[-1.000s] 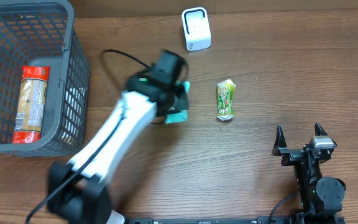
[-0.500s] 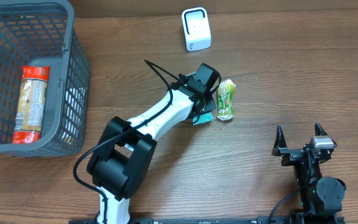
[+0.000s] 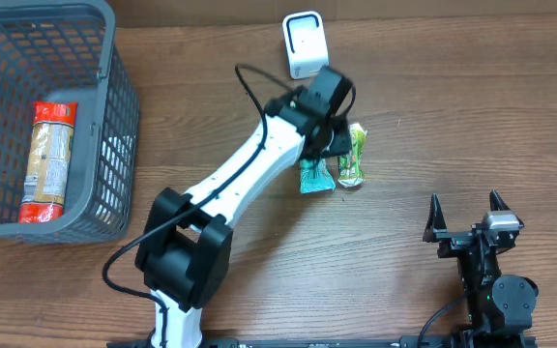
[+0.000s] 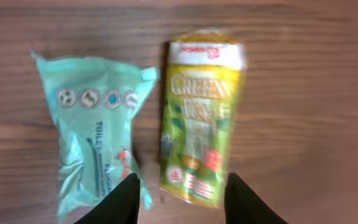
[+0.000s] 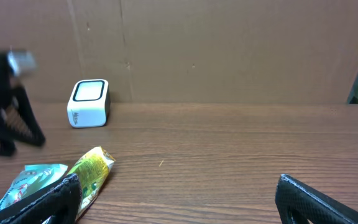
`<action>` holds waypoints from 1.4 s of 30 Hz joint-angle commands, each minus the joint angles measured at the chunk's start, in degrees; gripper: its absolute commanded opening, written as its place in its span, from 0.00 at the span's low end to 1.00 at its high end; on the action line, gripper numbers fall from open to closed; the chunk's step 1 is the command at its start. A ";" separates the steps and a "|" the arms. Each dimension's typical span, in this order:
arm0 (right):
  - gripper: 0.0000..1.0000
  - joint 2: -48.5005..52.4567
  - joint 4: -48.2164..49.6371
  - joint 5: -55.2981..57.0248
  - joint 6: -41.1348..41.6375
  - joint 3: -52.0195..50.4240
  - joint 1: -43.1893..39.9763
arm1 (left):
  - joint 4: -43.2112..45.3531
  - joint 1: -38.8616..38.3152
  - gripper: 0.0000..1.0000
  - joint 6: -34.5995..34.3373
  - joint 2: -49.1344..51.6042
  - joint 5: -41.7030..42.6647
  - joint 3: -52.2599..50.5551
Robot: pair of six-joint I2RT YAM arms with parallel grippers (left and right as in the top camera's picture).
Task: Scan the item barcode
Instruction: 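Carry the tissue pack to the scanner and place it beside the snack bag, then move the left gripper back into the basket and grasp the white Pantene tube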
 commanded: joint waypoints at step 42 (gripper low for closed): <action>1.00 -0.57 0.35 0.52 -0.24 -0.59 -0.15 | -47.93 61.42 0.61 26.60 12.83 -27.67 39.43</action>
